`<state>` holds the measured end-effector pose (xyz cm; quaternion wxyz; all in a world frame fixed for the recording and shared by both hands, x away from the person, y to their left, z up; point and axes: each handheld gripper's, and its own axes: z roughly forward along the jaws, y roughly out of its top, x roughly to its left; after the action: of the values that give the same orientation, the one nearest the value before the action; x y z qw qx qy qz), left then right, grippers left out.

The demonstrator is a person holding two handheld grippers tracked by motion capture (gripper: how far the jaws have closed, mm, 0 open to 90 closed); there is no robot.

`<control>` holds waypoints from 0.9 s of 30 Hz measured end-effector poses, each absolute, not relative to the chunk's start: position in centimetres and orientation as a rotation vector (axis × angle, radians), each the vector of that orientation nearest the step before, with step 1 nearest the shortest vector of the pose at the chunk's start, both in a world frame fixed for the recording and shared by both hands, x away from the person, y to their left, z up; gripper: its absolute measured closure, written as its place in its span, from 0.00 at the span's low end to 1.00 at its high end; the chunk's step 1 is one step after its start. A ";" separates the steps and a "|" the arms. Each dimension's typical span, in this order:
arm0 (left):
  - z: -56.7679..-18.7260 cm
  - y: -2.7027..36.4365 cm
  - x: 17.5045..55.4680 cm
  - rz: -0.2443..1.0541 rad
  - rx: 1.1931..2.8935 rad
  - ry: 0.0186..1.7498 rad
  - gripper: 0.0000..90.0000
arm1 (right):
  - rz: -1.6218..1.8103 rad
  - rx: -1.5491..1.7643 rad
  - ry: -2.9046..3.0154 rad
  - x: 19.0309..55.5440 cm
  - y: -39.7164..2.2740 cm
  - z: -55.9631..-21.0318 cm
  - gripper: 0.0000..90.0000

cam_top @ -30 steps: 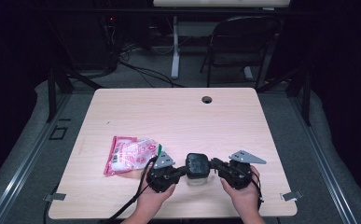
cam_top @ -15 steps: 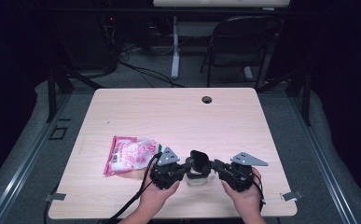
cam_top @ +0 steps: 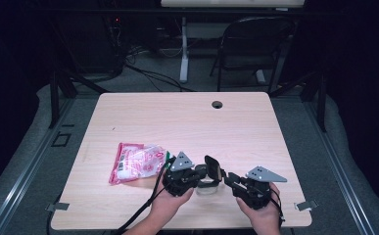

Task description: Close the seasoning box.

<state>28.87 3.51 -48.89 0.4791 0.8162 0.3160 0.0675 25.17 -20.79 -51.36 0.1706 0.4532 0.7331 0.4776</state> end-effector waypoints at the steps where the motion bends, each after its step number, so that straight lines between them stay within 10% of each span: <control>1: -48.8 3.5 28.9 0.161 1.994 0.770 0.99 | 1.357 1.285 2.086 25.0 -20.8 -51.3 0.80; 15: -48.5 2.6 29.0 0.158 1.990 0.746 0.98 | 1.310 1.190 2.145 24.3 -19.2 -51.4 0.58; 27: -49.7 3.5 29.4 0.193 2.011 0.803 0.93 | 1.303 1.170 2.114 24.7 -18.2 -51.3 0.67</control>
<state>29.39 3.54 -49.70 0.4653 0.8189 0.3268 0.0786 24.73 -18.19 -51.34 0.1969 0.4180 0.7551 0.4652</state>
